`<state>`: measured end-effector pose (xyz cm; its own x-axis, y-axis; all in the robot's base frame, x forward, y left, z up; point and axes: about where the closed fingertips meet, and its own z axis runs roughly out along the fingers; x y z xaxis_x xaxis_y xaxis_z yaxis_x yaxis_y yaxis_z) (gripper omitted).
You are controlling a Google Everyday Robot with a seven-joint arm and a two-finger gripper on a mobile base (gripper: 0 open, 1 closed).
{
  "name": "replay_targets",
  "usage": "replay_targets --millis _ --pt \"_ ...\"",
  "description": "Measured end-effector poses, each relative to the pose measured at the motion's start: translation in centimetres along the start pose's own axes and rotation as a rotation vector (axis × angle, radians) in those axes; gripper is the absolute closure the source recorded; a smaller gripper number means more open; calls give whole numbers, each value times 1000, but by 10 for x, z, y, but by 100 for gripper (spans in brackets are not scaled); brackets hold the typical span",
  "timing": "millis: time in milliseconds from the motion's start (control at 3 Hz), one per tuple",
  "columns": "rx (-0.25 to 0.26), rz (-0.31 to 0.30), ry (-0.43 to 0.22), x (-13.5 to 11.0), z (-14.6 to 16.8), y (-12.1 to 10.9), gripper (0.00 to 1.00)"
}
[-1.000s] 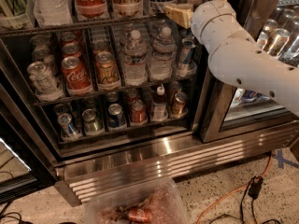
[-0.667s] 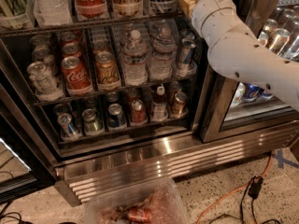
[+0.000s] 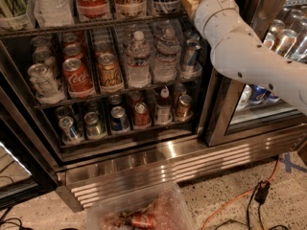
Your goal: Pick blue plastic bottle from top shelf of fridge
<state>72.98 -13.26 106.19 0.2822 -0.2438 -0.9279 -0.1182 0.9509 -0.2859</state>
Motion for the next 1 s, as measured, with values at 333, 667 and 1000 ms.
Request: replay_targets --millis 333,667,1000 --pt "3 -1 -2 0 1 -2 44" --pt "9 -3 -3 -1 2 -6 44" --pt "18 -6 -7 -2 5 -11 43"
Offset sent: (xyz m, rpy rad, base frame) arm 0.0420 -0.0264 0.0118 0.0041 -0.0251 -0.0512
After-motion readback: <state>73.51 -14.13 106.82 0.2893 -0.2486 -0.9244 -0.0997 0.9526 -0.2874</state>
